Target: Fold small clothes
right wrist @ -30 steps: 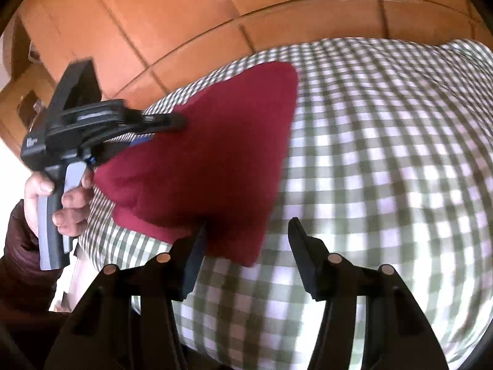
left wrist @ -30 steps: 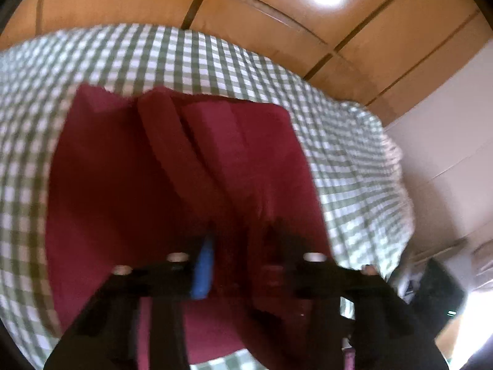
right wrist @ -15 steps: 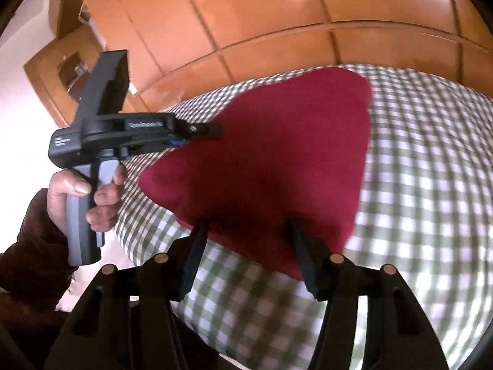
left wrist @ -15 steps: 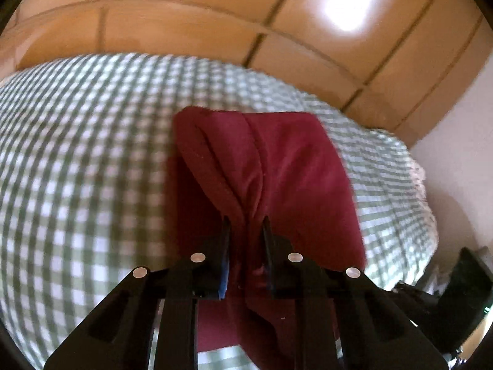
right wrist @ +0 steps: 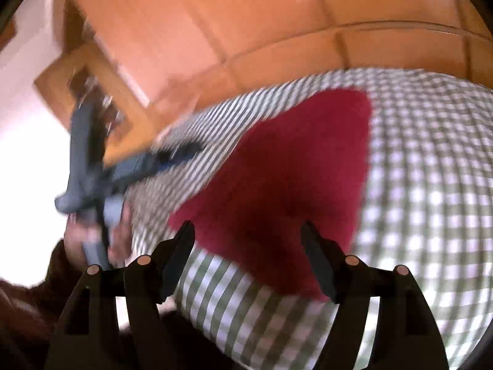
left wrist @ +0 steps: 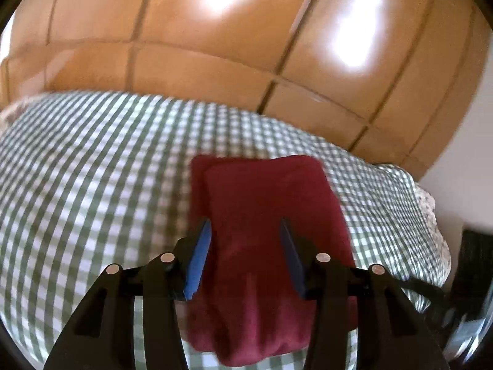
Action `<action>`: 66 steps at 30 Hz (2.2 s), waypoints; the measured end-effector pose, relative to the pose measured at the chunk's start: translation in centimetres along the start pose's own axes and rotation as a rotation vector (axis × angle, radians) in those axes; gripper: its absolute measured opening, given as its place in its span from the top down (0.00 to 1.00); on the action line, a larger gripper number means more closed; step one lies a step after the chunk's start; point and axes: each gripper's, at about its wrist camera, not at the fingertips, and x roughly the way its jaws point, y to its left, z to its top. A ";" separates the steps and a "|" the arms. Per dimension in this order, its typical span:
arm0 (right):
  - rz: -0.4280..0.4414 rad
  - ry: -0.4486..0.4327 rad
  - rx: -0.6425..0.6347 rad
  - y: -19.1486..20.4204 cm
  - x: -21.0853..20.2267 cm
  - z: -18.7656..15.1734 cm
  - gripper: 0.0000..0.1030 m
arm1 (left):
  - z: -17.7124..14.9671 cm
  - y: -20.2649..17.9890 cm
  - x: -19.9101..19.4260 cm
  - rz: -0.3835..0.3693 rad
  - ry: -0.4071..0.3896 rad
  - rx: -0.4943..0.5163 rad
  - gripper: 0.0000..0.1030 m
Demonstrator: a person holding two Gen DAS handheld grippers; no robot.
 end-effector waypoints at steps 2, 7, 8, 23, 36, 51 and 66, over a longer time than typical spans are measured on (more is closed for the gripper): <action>-0.057 -0.019 0.020 -0.9 0.4 1.8 0.38 | -0.1 -1.4 0.6 -0.026 -0.003 0.035 0.57; -0.097 0.010 0.054 -1.8 5.1 6.4 0.43 | -1.7 -2.4 4.3 0.019 0.075 0.089 0.57; -0.110 0.027 0.058 -2.2 6.5 7.3 0.43 | -2.0 -2.2 4.7 0.038 0.089 0.093 0.57; -0.243 0.098 -0.035 -4.0 13.2 9.0 0.20 | -3.9 -0.2 3.7 0.168 0.070 0.030 0.38; -0.220 0.025 -0.077 -1.8 4.9 3.4 0.49 | -4.4 -0.2 1.5 0.208 0.025 0.023 0.38; -0.178 0.102 -0.124 0.1 5.8 -2.2 0.42 | -6.0 1.1 2.7 0.237 0.072 -0.004 0.30; -0.127 0.041 0.149 -6.2 3.0 0.6 0.16 | -6.0 2.9 3.0 0.123 0.099 -0.038 0.21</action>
